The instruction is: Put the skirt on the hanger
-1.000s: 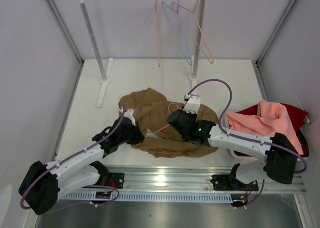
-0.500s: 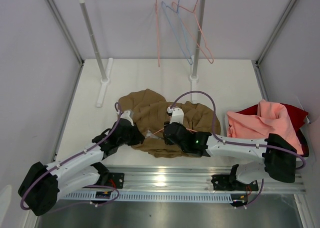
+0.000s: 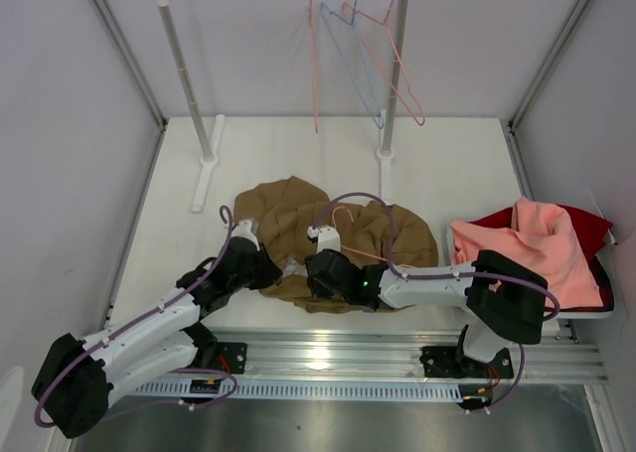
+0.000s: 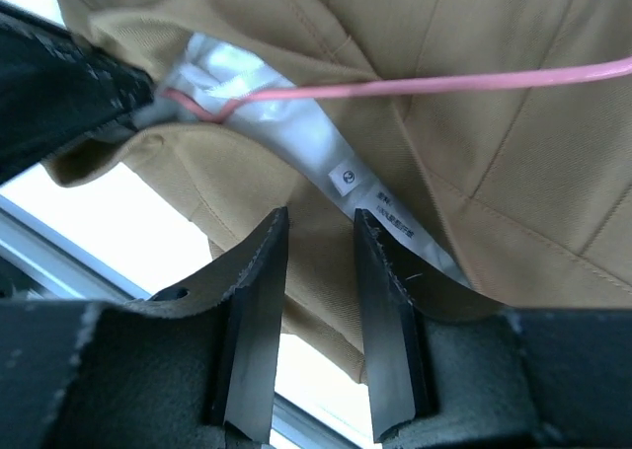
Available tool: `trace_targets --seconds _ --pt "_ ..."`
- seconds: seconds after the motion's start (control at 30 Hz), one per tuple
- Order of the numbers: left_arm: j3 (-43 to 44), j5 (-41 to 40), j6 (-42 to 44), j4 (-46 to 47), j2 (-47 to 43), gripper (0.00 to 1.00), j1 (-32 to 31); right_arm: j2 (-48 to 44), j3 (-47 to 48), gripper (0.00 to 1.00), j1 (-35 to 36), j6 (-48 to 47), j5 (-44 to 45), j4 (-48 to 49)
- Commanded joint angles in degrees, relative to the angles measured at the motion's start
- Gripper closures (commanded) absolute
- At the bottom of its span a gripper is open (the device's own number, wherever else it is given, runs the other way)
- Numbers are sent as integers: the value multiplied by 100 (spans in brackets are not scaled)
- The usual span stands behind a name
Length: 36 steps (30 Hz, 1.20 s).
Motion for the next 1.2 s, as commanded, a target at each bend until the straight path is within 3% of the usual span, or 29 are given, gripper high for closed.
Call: trace_targets --seconds 0.0,0.47,0.53,0.7,0.83,1.0,1.17 --pt "69 -186 -55 -161 -9 80 -21 -95 78 61 243 -53 31 377" --pt "-1 -63 -81 288 510 85 -30 -201 -670 66 736 316 102 605" --pt "25 -37 -81 218 458 82 -21 -78 -731 68 736 360 40 728" --pt "280 77 50 -45 370 64 -21 229 -731 71 701 378 -48 860" --pt "526 104 287 -248 282 56 -21 414 -714 81 675 387 -56 965" --pt "921 34 630 -581 203 56 -21 406 -696 88 640 352 -39 1001" --pt "1229 -159 894 -1003 -113 54 -21 397 -670 89 639 343 -56 1001"
